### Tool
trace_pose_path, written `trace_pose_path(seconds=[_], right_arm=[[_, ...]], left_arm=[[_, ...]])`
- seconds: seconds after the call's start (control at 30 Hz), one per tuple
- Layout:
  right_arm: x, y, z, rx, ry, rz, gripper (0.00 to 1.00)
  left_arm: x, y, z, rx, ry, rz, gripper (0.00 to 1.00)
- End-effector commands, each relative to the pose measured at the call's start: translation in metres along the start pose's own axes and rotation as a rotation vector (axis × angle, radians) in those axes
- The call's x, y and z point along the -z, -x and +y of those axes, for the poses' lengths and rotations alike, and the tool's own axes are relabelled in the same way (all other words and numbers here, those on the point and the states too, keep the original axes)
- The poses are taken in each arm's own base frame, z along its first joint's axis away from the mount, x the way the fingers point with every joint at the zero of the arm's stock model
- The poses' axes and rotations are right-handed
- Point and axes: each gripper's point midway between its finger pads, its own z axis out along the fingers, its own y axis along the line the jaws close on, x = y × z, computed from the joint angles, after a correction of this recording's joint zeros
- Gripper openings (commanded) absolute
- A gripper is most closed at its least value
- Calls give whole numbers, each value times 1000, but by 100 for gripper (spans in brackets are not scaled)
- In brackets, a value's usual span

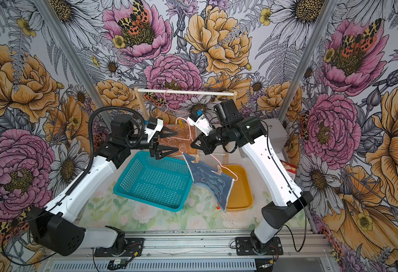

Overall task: Remove the clothespins securing towels to the hanger
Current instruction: Pick up the hanger from the clothesline.

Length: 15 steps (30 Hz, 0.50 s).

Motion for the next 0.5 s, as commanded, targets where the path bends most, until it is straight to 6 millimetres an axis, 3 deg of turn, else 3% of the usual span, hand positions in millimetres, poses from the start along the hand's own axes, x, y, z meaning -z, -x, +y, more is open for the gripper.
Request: trace_pose_path(seconds=[0.0, 0.47], right_arm=[[8, 13, 14, 63, 34, -37, 0], [17, 17, 11, 114, -19, -43, 0]], left_arm=[[-2, 6, -2, -14, -54, -13, 78], [-13, 6, 0, -8, -84, -13, 45]])
